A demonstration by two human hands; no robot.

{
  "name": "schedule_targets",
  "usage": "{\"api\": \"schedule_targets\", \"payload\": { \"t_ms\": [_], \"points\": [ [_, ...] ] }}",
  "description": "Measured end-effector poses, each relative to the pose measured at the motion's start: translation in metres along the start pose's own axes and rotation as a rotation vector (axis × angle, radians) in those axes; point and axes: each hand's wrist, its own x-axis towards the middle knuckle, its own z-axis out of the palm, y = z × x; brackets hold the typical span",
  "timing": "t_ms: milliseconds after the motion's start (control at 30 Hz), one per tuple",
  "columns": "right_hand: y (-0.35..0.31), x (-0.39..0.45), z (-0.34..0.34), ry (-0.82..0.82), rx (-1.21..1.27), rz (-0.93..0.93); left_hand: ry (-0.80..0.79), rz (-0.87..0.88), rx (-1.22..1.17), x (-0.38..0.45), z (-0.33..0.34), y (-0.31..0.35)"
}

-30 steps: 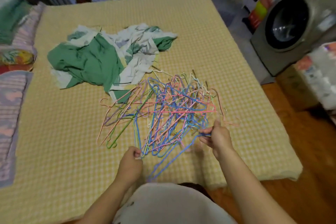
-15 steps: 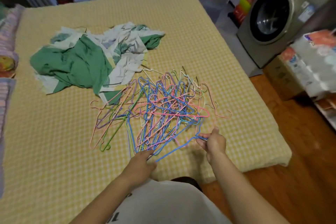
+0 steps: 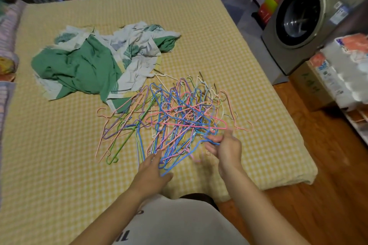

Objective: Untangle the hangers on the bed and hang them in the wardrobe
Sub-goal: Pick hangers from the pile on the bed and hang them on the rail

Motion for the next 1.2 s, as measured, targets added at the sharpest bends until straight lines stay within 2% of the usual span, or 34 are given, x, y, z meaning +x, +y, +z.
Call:
{"api": "schedule_targets", "payload": {
  "t_ms": [100, 167, 200, 267, 333, 400, 500, 567, 733, 800, 867, 933, 1033, 1100, 1200],
  "points": [
    [-0.003, -0.008, 0.026, -0.302, -0.053, -0.017, 0.098, -0.065, -0.062, 0.003, -0.012, -0.002],
    [-0.002, 0.010, 0.031, -0.530, -0.114, 0.061, 0.232, -0.176, -0.071, -0.004, -0.020, -0.009],
    [0.001, 0.027, 0.030, -0.583, -0.184, 0.085, 0.294, -0.241, -0.082, -0.009, -0.023, -0.014],
    [0.017, 0.083, 0.025, -0.539, -0.501, 0.037, 0.375, -0.399, -0.124, -0.011, -0.021, -0.031],
    [0.023, 0.128, 0.014, -0.368, -0.886, -0.126, 0.434, -0.480, -0.173, -0.023, -0.022, -0.040],
    [0.029, 0.175, 0.016, -0.252, -1.165, -0.209, 0.501, -0.558, -0.235, -0.025, -0.016, -0.051],
    [0.034, 0.230, 0.036, -0.166, -1.306, -0.214, 0.567, -0.671, -0.296, -0.020, -0.004, -0.063],
    [0.045, 0.256, 0.050, -0.159, -1.361, -0.151, 0.569, -0.731, -0.335, -0.017, 0.006, -0.069],
    [0.066, 0.285, 0.064, -0.096, -1.197, 0.007, 0.575, -0.788, -0.466, -0.023, 0.026, -0.066],
    [0.067, 0.282, 0.068, -0.092, -1.130, -0.037, 0.570, -0.793, -0.529, -0.026, 0.031, -0.066],
    [0.051, 0.249, 0.075, -0.150, -0.883, -0.080, 0.591, -0.778, -0.568, -0.028, 0.029, -0.064],
    [0.033, 0.224, 0.075, -0.190, -0.641, -0.151, 0.613, -0.731, -0.603, -0.031, 0.020, -0.057],
    [0.005, 0.182, 0.062, -0.246, -0.524, -0.341, 0.620, -0.638, -0.626, -0.030, 0.009, -0.051],
    [-0.012, 0.160, 0.047, -0.259, -0.627, -0.532, 0.625, -0.550, -0.681, -0.027, -0.001, -0.049],
    [-0.052, 0.130, 0.037, -0.268, -0.742, -0.727, 0.636, -0.321, -0.708, -0.025, -0.027, -0.037]
  ]
}}
